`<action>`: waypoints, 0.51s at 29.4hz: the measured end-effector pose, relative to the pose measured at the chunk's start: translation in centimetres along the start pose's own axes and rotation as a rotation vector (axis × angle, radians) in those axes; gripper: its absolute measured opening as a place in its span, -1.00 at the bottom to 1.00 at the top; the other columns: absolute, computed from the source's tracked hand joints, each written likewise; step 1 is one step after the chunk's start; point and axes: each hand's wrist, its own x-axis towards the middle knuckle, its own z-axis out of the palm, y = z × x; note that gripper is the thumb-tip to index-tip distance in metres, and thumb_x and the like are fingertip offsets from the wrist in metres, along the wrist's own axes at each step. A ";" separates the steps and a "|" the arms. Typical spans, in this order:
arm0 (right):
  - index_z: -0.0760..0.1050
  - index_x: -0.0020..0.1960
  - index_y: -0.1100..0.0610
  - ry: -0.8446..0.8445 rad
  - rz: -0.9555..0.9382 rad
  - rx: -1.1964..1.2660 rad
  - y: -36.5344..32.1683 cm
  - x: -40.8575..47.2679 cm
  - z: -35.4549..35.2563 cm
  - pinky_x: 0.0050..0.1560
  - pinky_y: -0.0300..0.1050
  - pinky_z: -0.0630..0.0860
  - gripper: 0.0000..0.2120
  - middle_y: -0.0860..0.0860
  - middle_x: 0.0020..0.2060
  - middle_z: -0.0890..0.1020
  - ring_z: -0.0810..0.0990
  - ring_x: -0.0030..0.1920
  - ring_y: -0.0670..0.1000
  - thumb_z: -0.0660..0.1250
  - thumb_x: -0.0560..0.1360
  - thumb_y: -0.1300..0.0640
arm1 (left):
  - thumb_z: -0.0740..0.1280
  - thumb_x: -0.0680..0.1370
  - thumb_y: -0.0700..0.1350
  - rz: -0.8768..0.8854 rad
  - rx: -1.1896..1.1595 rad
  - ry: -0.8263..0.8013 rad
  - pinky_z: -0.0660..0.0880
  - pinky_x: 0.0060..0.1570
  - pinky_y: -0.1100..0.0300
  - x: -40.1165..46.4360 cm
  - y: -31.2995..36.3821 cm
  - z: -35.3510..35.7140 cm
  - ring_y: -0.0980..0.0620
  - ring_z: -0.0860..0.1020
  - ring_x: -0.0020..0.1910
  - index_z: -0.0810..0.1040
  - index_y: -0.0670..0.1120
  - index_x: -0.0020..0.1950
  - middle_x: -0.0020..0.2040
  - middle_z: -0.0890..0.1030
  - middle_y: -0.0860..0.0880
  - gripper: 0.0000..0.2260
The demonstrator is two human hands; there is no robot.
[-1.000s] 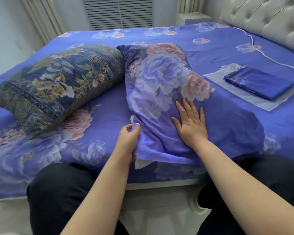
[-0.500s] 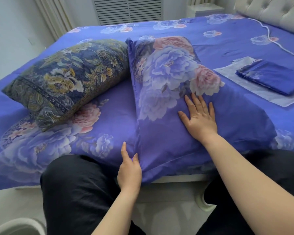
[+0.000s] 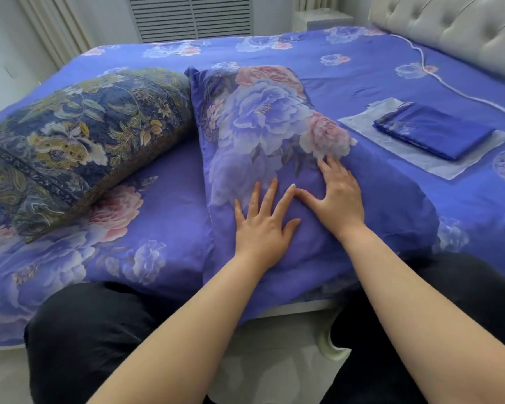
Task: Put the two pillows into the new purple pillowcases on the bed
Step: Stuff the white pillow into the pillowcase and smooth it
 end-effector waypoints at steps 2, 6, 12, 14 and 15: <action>0.35 0.42 0.10 0.123 0.202 0.074 3.2 1.7 -1.3 0.46 0.08 0.11 -0.34 0.12 0.45 0.32 0.23 0.47 0.09 0.07 0.48 -0.29 | -0.09 0.53 0.32 -0.008 0.010 -0.018 -0.05 0.40 -0.33 -0.4 -0.5 0.7 -0.05 -0.10 0.54 -0.07 0.23 0.52 0.56 -0.08 0.12 -0.43; 0.23 0.45 0.19 0.062 0.770 0.063 9.3 2.7 -4.7 0.39 0.21 0.17 -0.28 0.18 0.42 0.33 0.27 0.42 0.20 0.09 0.51 -0.32 | -0.16 0.49 0.39 -0.005 0.016 -0.078 -0.08 0.42 -0.29 -1.0 -1.0 0.6 -0.05 -0.18 0.54 -0.28 0.24 0.49 0.55 -0.18 0.14 -0.38; 0.47 0.07 0.20 -0.043 0.590 -0.202 9.8 2.0 -7.2 -0.08 0.01 0.37 -0.46 0.22 0.05 0.59 0.53 0.08 0.25 0.06 0.55 -0.27 | -0.23 0.48 0.41 0.009 0.033 -0.051 0.02 0.39 -0.33 -1.0 -0.9 0.5 -0.11 -0.09 0.54 -0.18 0.21 0.51 0.57 -0.08 0.08 -0.37; 0.44 -0.05 0.14 -0.007 0.485 -0.209 9.1 1.7 -7.7 -0.17 -0.03 0.34 -0.60 0.17 -0.06 0.60 0.54 0.00 0.23 0.16 0.55 -0.21 | -0.21 0.51 0.39 0.029 0.038 -0.020 0.09 0.36 -0.36 -1.1 -0.7 0.4 -0.15 0.01 0.53 -0.06 0.18 0.53 0.57 0.02 0.04 -0.37; 0.43 -0.06 0.12 -0.008 0.467 -0.198 9.0 1.4 -7.8 -0.16 -0.04 0.35 -0.65 0.16 -0.05 0.59 0.53 0.00 0.22 0.20 0.54 -0.18 | -0.19 0.52 0.38 0.045 0.042 0.003 0.12 0.34 -0.38 -1.1 -0.6 0.4 -0.17 0.05 0.52 0.00 0.15 0.53 0.56 0.07 0.02 -0.37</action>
